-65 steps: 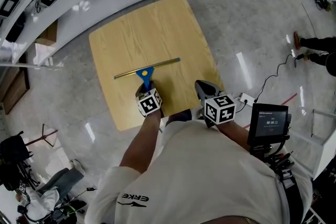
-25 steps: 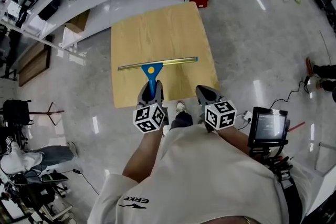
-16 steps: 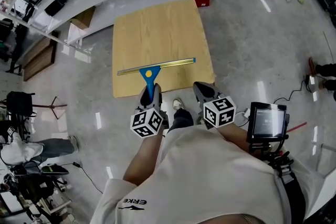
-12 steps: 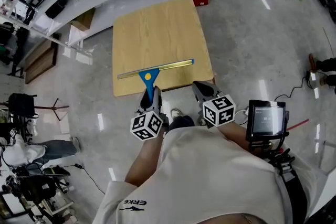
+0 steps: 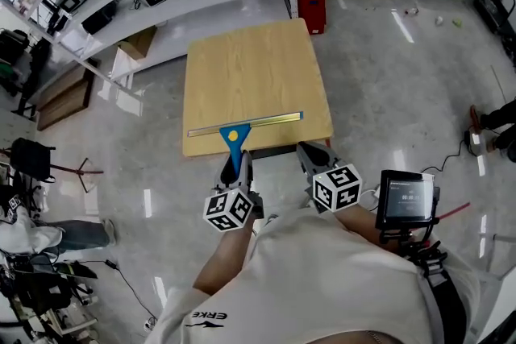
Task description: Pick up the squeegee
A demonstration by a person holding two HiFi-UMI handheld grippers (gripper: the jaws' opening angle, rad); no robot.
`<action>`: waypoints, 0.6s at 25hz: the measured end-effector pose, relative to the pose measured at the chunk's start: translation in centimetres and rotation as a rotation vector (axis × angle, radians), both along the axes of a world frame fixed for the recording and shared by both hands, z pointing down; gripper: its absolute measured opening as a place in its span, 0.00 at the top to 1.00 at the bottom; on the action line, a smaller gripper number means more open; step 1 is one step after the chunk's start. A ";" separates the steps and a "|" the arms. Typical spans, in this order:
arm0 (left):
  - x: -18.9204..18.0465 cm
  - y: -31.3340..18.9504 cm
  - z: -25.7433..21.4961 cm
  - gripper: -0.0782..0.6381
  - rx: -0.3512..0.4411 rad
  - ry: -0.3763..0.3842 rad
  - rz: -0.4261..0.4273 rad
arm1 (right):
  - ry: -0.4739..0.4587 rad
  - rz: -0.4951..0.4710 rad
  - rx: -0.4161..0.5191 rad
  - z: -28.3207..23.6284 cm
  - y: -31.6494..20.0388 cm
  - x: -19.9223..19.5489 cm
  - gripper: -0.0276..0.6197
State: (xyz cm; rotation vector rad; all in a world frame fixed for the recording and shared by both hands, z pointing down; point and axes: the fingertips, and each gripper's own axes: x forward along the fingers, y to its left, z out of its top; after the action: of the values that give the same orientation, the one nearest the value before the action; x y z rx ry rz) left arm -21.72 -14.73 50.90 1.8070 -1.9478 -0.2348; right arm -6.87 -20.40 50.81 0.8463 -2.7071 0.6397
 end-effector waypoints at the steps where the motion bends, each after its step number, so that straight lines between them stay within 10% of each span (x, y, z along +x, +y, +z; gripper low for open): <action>1: -0.2 1.3 -0.3 0.70 0.008 0.004 0.002 | 0.000 0.001 0.010 -0.4 1.4 -0.2 0.95; 15: -3.3 5.8 -0.4 0.70 0.014 0.056 0.024 | 0.018 0.015 0.075 -2.1 6.2 -3.5 0.95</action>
State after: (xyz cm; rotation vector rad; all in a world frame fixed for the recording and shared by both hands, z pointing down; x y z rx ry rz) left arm -24.97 -8.89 50.48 1.8123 -1.8896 -0.2885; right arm -10.40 -14.19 48.70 0.8862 -2.7261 0.5339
